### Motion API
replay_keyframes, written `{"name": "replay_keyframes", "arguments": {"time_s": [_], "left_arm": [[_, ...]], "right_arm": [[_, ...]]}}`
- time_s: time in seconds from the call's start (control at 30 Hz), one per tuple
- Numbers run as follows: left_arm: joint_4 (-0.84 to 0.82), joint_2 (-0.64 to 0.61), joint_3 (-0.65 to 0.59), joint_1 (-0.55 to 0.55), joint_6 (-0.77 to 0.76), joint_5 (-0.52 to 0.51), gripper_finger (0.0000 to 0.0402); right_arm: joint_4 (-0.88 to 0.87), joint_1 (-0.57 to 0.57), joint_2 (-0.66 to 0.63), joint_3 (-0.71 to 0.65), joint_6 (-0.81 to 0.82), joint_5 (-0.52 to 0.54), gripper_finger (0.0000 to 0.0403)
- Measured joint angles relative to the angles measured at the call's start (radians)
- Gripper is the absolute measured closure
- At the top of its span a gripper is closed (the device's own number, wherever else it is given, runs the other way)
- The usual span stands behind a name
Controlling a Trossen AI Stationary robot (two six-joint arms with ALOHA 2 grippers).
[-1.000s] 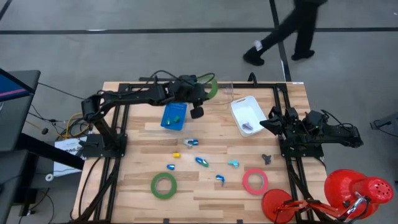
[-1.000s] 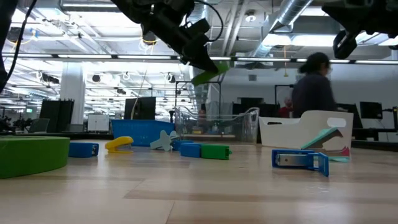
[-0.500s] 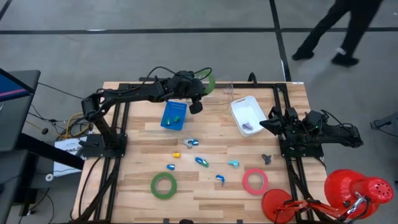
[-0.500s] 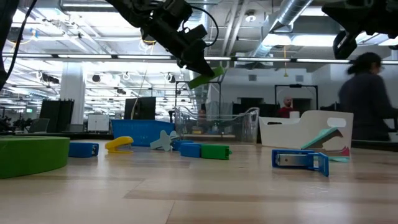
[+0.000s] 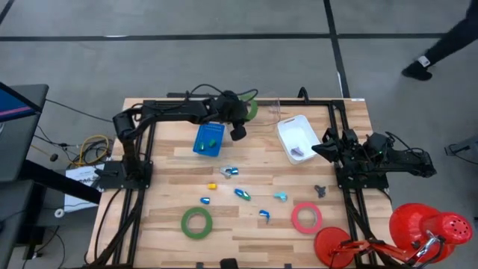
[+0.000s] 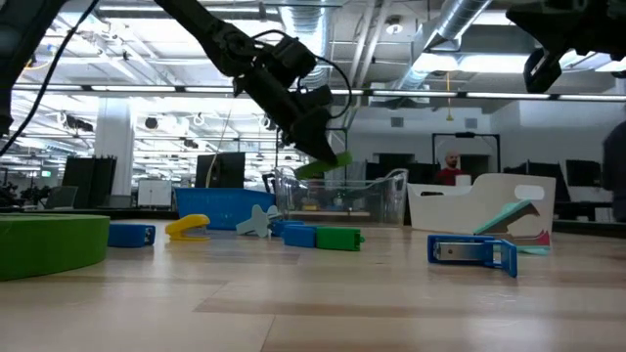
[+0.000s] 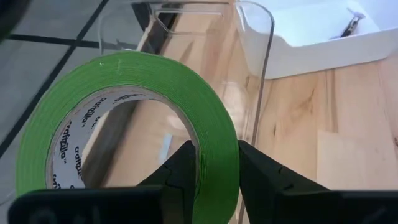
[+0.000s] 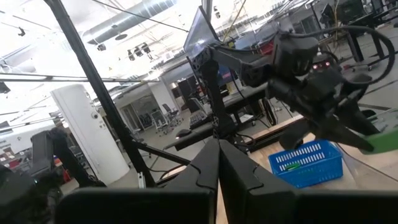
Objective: Pick and place Stapler, Stapler remover, tape
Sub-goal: Put the top green tape into the transparent bin
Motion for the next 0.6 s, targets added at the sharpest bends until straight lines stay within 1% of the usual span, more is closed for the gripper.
{"name": "replay_keyframes", "arguments": {"time_s": [0.43, 0.6], "left_arm": [[0.009, 0.001, 0.000, 0.002, 0.001, 0.000, 0.0315], [0.009, 0.001, 0.000, 0.001, 0.001, 0.000, 0.0304]], "right_arm": [[0.000, 0.000, 0.000, 0.000, 0.000, 0.000, 0.0402], [0.000, 0.000, 0.000, 0.000, 0.000, 0.000, 0.0402]]}}
